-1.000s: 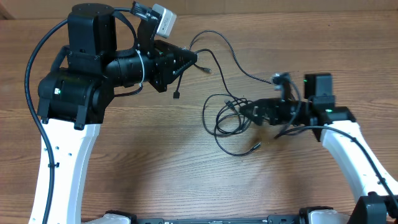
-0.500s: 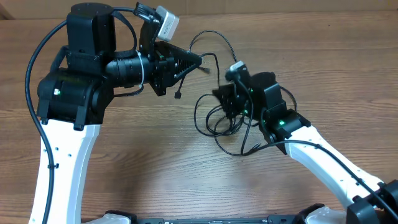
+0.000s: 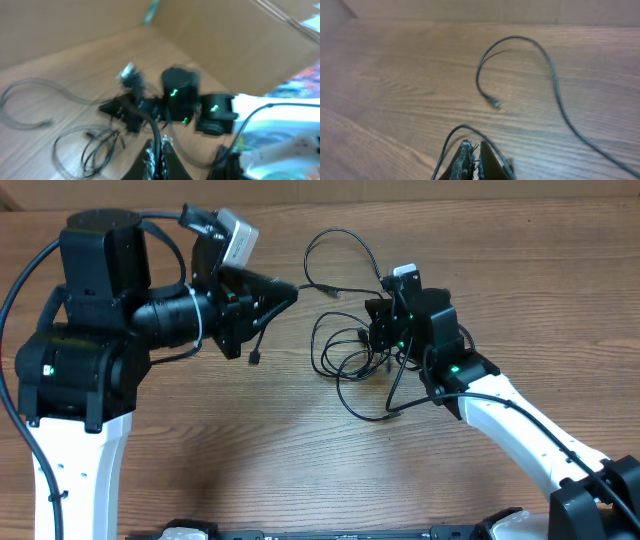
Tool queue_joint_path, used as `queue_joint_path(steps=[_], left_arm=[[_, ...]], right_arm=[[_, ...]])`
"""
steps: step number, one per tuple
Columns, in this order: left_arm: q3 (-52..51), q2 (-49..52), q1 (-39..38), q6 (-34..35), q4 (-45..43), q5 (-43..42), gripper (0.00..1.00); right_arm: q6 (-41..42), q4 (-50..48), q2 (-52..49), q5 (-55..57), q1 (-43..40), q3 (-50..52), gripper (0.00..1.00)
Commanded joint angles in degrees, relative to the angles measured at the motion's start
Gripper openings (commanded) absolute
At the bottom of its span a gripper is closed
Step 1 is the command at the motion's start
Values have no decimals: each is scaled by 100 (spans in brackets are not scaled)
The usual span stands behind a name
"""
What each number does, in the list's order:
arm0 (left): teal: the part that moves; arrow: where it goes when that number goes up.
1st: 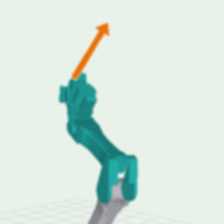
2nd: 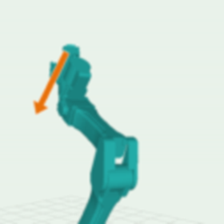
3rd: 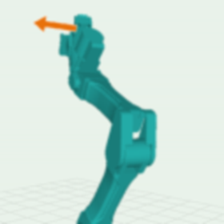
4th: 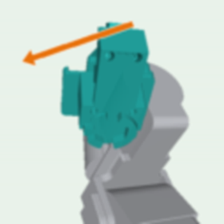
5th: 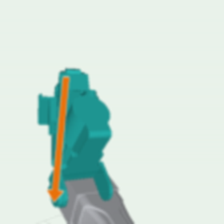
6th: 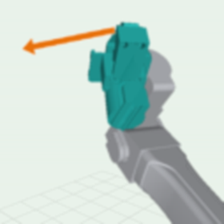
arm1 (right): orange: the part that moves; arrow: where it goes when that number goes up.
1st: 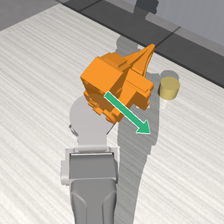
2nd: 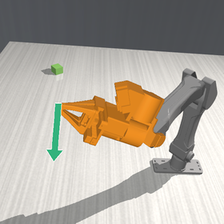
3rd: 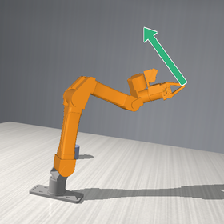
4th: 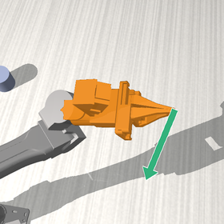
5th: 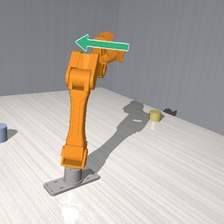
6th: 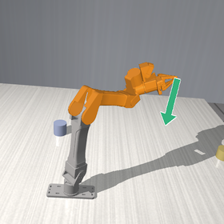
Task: Untangle cables
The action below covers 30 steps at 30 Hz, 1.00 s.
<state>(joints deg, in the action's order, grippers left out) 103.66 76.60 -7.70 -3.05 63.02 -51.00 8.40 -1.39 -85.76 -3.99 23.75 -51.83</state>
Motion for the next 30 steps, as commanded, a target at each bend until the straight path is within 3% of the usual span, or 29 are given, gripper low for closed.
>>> queue_joint_path(steps=[1,5,9,14,17,20,25,28,30], left_arm=[[105,-24,66,-96,444,1134,4],[83,192,66,223,826,1871,4],[57,520,61,551,916,2157,4],[57,1008,52,841,914,2135,5],[57,1325,52,1027,916,2133,5],[57,1600,55,1091,927,2081,9],[57,1980,55,1102,1084,2076,16],[57,2166,55,1102,1182,2090,29],[57,2269,55,1102,1231,2096,43]], right_arm=[[59,306,323,87,-247,-750,4],[61,1150,549,-188,-404,-1600,4],[57,1821,776,-1224,-610,-2518,4],[7,1703,968,-3222,-813,-3128,4],[-258,1683,990,-3875,-811,-3154,4],[-756,2153,929,-3696,-802,-3150,4],[-785,2459,927,-2326,-804,-3156,4],[-787,2380,1051,-1786,-813,-3198,4],[-789,2382,1150,-1113,-813,-3285,4]])
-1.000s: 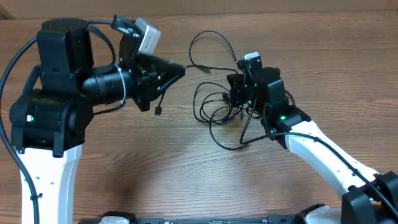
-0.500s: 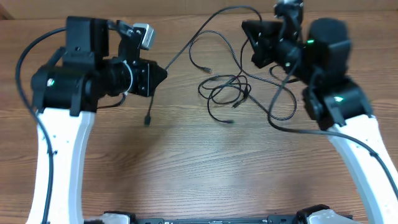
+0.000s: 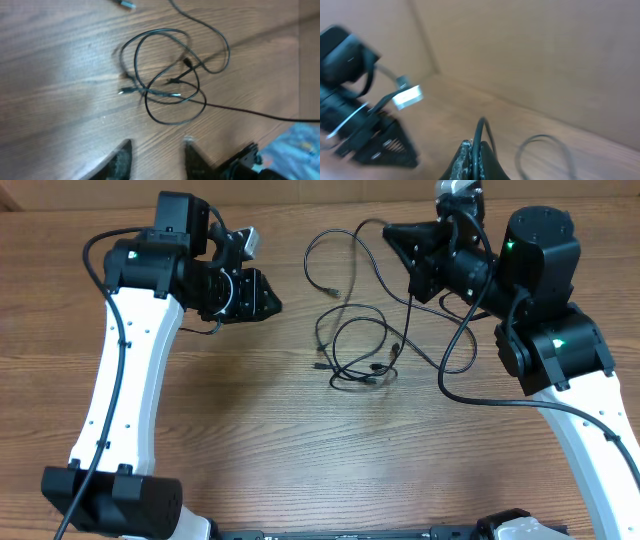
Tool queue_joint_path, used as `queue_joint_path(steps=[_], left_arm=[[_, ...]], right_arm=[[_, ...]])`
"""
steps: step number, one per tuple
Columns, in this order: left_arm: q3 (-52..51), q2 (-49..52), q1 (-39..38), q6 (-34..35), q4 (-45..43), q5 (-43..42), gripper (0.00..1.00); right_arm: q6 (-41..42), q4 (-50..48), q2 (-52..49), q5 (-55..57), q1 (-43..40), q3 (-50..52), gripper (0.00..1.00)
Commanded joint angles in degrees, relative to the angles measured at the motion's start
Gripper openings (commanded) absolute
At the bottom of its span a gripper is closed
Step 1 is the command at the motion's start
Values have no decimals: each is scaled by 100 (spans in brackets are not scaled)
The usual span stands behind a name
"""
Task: Untangle cables
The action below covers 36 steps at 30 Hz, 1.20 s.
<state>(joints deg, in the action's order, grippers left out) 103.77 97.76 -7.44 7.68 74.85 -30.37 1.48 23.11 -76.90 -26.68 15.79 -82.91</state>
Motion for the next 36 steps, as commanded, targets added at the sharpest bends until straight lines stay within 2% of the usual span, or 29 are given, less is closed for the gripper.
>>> queue_joint_path(steps=[1,6,7,8,9,14,17,24,28,31,36], left_arm=[[46,216,28,28,79,33,47],[46,402,28,28,160,33,69],[46,428,28,28,164,33,77],[46,461,26,28,166,33,91],[46,485,26,31,166,33,100],[46,601,24,26,162,35,99],[46,608,24,24,162,103,100],[46,608,26,24,160,103,100],[46,608,26,24,160,101,100],[46,608,26,24,160,101,100],[46,608,26,24,160,101,99]], right_arm=[[-96,-68,310,1532,-17,-214,4],[-256,-72,511,3403,-17,-422,4],[-352,-74,535,3694,-26,-492,4],[-479,-83,555,3945,-55,-564,4],[-634,-122,557,4210,-107,-634,4],[-997,-485,560,5464,-778,-728,4],[-992,-623,560,5587,-1519,-728,4],[-992,-951,498,5274,-3244,-728,4],[-992,-1185,369,4513,-4157,-728,4],[-992,-1419,240,3880,-4610,-726,4],[-1097,-1394,-321,3799,-5058,-721,4]])
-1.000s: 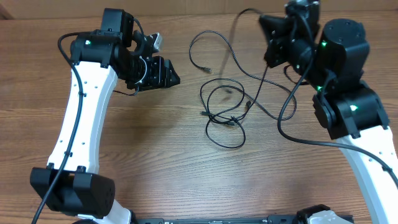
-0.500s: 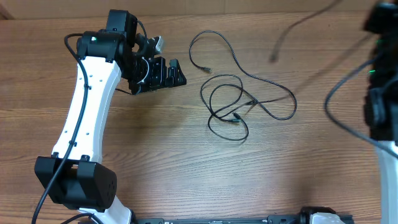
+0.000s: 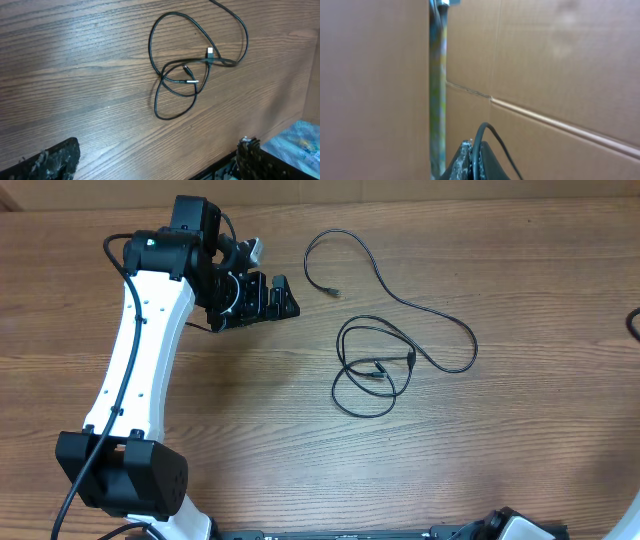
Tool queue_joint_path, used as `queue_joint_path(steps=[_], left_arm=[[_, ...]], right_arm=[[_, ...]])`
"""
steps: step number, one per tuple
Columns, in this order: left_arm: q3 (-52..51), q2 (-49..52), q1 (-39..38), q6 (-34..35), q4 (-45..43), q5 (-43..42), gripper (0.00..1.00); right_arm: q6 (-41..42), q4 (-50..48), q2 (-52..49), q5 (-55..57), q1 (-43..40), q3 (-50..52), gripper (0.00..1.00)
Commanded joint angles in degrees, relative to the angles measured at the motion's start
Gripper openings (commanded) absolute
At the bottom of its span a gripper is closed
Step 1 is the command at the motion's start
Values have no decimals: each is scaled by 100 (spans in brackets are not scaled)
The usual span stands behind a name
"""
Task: Untangle cables
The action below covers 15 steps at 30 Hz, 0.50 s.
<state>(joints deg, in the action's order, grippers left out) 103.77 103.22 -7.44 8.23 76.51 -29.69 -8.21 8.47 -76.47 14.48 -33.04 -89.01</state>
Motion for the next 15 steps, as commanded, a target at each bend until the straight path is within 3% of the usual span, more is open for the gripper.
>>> queue_joint_path(steps=[1,15], left_arm=[[46,61,26,-31,-7,33,100],[46,61,26,-31,-7,33,99]], right_arm=[[-138,138,-494,-295,-238,-111,4],[-133,684,-1976,-299,-1287,-111,4]])
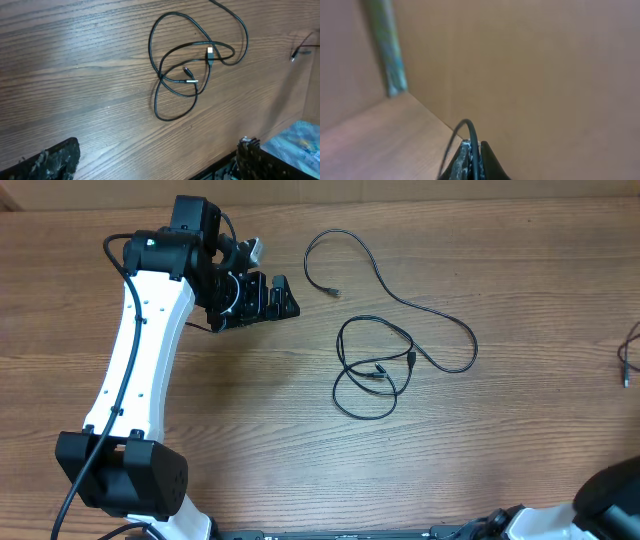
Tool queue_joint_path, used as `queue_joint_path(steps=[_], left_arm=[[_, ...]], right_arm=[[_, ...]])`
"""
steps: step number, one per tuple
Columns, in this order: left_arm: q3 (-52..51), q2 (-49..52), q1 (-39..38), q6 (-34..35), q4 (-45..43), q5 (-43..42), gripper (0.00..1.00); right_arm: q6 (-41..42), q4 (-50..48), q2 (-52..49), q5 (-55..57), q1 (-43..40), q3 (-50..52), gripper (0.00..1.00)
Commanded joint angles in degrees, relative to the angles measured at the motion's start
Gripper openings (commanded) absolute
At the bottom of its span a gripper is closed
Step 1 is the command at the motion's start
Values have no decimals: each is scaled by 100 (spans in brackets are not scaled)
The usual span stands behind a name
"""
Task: Untangle cables
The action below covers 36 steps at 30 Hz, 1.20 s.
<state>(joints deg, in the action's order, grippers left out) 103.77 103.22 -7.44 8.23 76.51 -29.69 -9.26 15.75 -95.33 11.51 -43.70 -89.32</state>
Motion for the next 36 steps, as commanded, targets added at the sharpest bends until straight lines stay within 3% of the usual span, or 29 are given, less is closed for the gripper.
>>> queue_joint_path(steps=[1,9,14,15,19,20,21,22,31,36], left_arm=[[46,61,26,-31,-7,33,99],[46,61,26,-31,-7,33,99],[46,61,26,-31,-7,33,100],[46,61,26,-31,-7,33,100],[46,61,26,-31,-7,33,100],[46,61,26,-31,-7,33,100],[46,61,26,-31,-7,33,100],[46,61,26,-31,-7,33,100],[46,61,26,-31,-7,33,99],[46,61,26,-31,-7,33,99]], right_arm=[[-31,-46,-153,-2,-302,-81,4],[44,146,-654,-9,-1001,-79,4],[931,713,-1167,-46,-1266,-74,4],[1106,852,-1298,-90,-1276,-74,9],[1272,1300,-1694,-133,-1259,-74,38],[1272,1405,-1764,-133,-1248,-76,54],[1272,1504,-1803,-133,-1226,-74,80],[1274,1602,-1818,-133,-1215,-76,100],[2420,2162,-1106,-133,-1130,-76,100],[2455,2455,-284,-90,-1099,-76,100]])
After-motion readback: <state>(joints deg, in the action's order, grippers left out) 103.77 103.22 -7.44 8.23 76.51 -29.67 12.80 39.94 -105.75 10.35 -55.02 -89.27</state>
